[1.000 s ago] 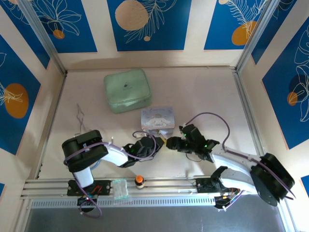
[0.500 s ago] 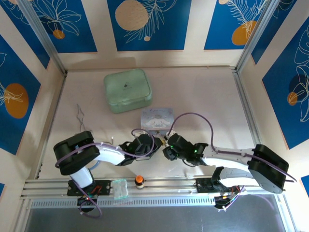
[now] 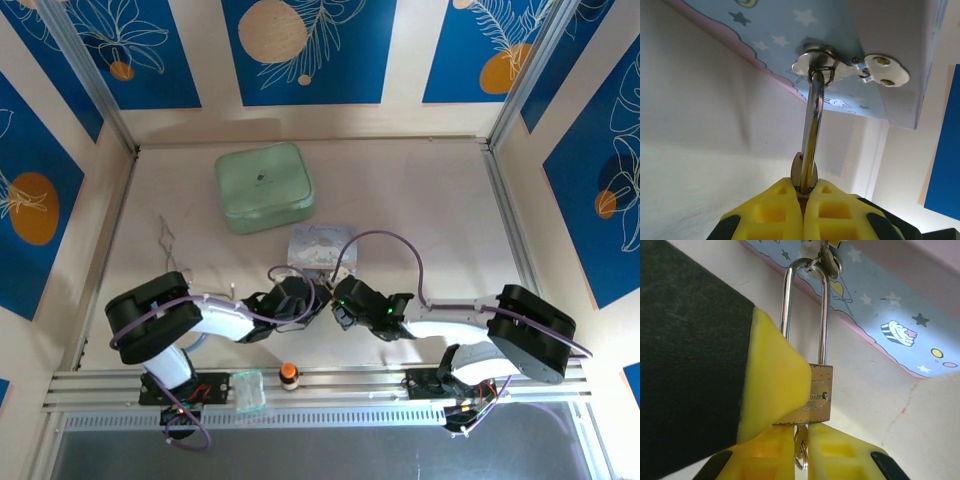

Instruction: Unlock a padlock with a key

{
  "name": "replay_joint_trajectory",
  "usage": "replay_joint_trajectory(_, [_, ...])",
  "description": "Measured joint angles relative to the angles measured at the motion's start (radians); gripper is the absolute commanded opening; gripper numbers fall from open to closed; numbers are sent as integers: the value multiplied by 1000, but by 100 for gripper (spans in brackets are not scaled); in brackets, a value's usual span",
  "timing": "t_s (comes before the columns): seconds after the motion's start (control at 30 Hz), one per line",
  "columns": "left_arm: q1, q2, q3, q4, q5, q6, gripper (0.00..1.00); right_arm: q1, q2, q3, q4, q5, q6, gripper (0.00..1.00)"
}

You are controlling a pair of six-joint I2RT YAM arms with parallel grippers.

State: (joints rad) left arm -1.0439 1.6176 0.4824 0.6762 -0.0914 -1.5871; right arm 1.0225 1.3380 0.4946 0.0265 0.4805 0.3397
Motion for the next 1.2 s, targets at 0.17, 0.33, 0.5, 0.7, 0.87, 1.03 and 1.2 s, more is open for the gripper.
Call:
replay_joint_trajectory(0.17, [1,-8,-7,4,-2,0,0,-107,-51,-45,55,-197,6,10])
replay_joint_trajectory(0.33, [1,-14,-23,36,-1,-2,0,-217,-66,-62,76,-390,32,13])
replay_joint_trajectory(0.5, [1,-14,-38,67,8,-5,0,-264,-64,-66,78,-478,68,26])
replay_joint_trajectory(0.7, [1,-10,-56,109,11,-13,0,-316,-64,-72,73,-540,118,31])
replay_joint_trajectory(0.87, [1,-10,-64,119,13,-19,0,-317,-64,-72,67,-547,137,31])
replay_joint_trajectory(1.03, [1,-18,-64,90,13,-10,0,-324,-67,-76,69,-552,171,44])
replay_joint_trajectory(1.2, [0,-46,-62,14,13,23,0,-347,-119,-93,54,-529,238,49])
